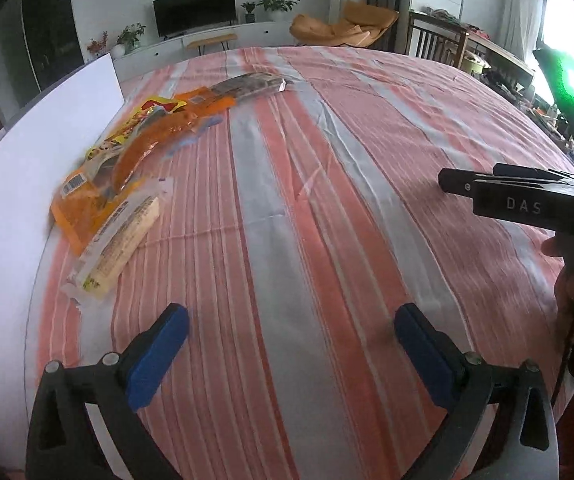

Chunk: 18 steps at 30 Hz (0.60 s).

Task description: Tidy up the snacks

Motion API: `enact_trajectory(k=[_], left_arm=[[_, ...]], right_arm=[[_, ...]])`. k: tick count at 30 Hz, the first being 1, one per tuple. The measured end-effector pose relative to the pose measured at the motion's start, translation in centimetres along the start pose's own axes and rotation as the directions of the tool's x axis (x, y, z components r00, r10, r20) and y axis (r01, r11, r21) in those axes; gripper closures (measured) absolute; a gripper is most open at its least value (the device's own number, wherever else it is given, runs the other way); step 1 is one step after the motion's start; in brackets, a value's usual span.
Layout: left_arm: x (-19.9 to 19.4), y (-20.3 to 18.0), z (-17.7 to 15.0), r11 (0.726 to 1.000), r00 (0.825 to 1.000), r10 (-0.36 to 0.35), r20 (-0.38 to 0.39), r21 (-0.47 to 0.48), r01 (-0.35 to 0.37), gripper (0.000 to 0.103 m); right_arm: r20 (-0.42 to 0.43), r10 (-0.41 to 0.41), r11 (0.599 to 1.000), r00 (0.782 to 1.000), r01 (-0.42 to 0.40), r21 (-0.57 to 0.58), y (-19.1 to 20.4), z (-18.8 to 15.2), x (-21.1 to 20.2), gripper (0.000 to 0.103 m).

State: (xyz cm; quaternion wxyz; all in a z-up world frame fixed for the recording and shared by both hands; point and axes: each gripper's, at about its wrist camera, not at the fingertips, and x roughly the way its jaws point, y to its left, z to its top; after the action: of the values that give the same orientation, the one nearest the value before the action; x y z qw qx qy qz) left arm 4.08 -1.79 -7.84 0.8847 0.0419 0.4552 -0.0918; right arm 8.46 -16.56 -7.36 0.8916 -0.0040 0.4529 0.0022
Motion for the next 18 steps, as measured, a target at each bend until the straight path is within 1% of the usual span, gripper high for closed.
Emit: enact_trajectory(k=[14,18], left_arm=[[0.02,0.04,0.02,1.0,1.0,0.001,0.001,0.001,-0.001,0.0],[-0.51,0.21,-0.42,1.0,1.0,0.007,-0.011,-0.006,-0.007,0.0]], right_arm=[[0.0,0.001,1.0,1.0,-0.001,0.001,0.0,-0.03,-0.04,0.014],[0.0,0.001,1.0,1.0,-0.001,0.001,-0.02,-0.03,-0.04,0.014]])
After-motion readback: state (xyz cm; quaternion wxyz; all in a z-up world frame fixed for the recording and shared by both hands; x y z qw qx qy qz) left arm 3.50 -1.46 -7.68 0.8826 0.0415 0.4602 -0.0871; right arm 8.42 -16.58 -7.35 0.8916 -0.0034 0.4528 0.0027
